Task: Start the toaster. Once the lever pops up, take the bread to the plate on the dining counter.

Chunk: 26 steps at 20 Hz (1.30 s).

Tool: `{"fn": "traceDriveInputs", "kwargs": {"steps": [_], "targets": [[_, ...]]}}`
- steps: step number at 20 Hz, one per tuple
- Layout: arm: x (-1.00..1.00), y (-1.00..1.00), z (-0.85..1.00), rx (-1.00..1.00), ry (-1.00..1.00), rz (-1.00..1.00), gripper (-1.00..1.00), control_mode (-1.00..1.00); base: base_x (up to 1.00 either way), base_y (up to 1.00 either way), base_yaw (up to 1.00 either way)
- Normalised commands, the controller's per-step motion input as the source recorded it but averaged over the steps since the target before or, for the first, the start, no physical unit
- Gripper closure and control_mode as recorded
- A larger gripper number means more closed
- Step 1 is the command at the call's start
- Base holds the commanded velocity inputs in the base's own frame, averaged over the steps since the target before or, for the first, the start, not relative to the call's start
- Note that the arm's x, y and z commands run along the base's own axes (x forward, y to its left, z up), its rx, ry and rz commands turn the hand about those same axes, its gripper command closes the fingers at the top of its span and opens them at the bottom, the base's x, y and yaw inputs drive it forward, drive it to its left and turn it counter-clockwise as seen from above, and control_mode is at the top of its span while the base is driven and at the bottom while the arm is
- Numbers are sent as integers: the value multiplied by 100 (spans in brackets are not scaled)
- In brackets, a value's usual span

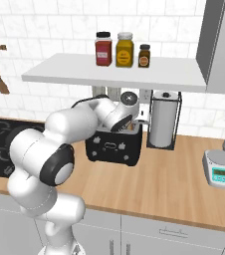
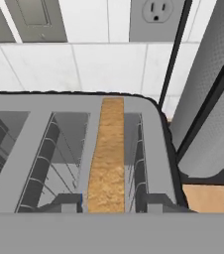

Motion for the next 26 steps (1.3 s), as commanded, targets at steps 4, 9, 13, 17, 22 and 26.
{"fn": "traceDriveInputs", "kwargs": {"steps": [4,9,13,17,22,26], "targets": [[-2,0,0,2,0,0,100,-100,0,0,0],[-18,0,0,7,0,0,100,-100,0,0,0],[-21,0,0,8,-5,0,100,-100,0,0,0],[-6,-1,17,8,-8,0,100,-100,0,0,0],[-10,0,38,5,-18,0,100,-100,0,0,0],[0,0,45,1,-21,0,100,-100,0,0,0]]}}
